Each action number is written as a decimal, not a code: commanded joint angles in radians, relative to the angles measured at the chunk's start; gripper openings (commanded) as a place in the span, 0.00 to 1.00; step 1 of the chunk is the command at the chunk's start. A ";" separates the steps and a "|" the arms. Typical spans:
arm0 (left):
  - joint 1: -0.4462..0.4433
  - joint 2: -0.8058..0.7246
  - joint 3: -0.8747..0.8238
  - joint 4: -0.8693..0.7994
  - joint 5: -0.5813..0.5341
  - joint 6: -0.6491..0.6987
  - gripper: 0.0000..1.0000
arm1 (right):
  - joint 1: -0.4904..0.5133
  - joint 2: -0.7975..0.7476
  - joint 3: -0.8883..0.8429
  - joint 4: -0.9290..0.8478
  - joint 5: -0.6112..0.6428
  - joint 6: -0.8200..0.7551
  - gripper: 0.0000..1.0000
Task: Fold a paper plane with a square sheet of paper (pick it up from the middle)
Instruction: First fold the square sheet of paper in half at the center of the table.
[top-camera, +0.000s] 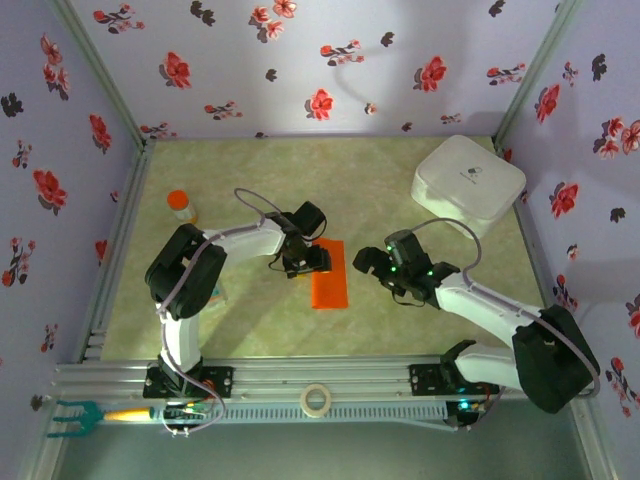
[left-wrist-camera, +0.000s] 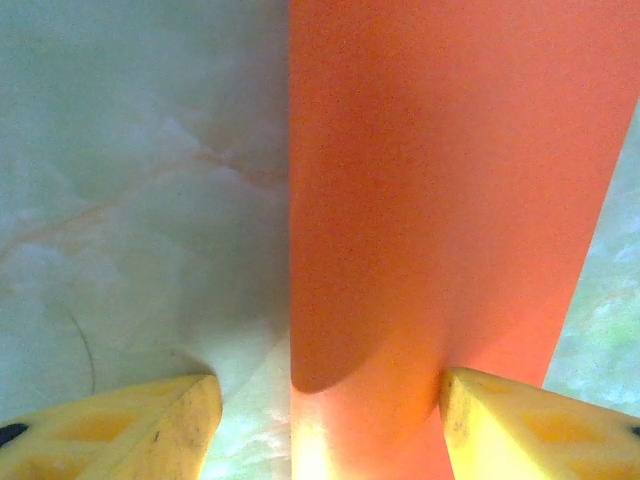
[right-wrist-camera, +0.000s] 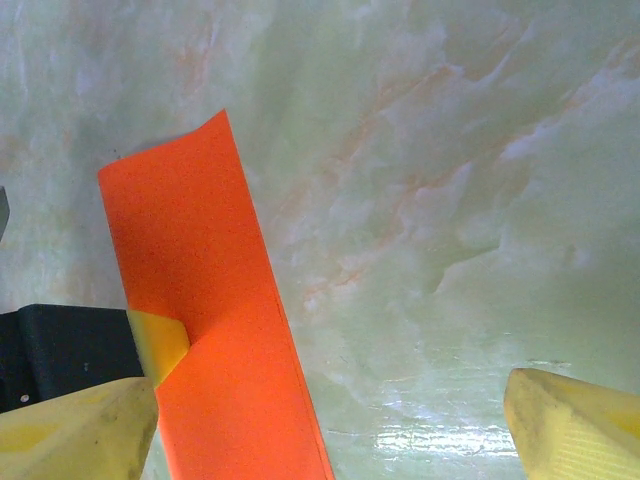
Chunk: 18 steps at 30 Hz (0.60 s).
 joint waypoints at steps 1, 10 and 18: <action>-0.004 0.089 -0.048 0.046 -0.049 0.029 0.62 | -0.006 -0.024 -0.005 -0.010 0.027 0.021 0.90; -0.004 0.099 -0.044 0.043 -0.042 0.031 0.62 | -0.007 -0.068 -0.020 -0.022 0.041 0.018 0.91; -0.004 0.104 -0.042 0.044 -0.036 0.029 0.62 | -0.007 -0.062 -0.014 -0.019 0.036 0.018 0.91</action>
